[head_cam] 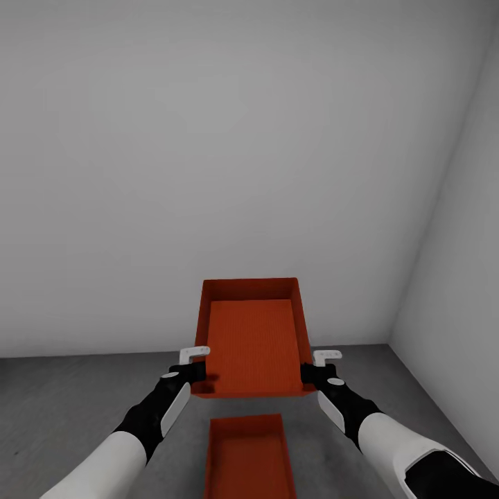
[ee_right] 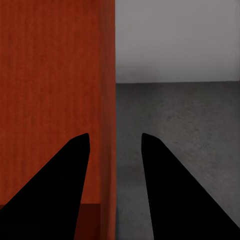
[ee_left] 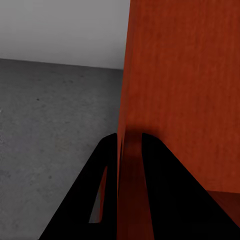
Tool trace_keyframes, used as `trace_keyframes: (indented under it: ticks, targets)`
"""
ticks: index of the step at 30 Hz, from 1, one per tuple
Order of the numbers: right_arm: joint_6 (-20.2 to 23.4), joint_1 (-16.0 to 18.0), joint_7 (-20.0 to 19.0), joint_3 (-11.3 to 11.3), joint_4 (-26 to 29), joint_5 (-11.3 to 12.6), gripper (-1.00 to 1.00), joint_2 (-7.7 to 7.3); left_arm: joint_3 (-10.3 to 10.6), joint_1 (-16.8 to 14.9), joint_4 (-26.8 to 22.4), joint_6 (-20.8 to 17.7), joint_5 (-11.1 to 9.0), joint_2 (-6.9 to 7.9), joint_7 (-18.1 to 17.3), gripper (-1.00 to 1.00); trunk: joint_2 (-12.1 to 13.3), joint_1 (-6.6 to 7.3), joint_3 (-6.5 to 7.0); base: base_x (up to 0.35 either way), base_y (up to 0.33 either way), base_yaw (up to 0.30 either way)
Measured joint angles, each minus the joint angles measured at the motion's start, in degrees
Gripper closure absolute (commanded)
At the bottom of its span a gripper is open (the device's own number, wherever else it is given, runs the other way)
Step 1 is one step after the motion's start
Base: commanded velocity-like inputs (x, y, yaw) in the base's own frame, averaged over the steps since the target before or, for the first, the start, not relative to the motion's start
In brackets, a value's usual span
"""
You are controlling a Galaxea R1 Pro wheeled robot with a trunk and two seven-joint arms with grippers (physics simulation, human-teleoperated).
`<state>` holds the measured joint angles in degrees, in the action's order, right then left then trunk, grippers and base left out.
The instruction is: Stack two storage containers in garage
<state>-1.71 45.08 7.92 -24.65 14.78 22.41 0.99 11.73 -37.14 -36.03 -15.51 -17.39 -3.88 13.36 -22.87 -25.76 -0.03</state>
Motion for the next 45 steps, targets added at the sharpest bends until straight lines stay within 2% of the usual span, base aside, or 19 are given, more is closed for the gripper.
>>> trace_keyframes:
  ticks: [29,45]
  targets:
    - [0.3,0.0,0.0,0.0,0.1,0.0,1.00,-0.02,0.0,0.0,0.0,-0.2,-0.1,0.00,0.1,1.00,0.0,0.00,-0.02,0.001,0.002,0.000]
    - [0.4,0.0,0.0,0.0,0.0,0.0,1.00,0.03,-0.1,0.0,0.1,-0.5,0.0,0.00,0.1,1.00,0.1,0.01,-1.23,0.000,0.000,0.000]
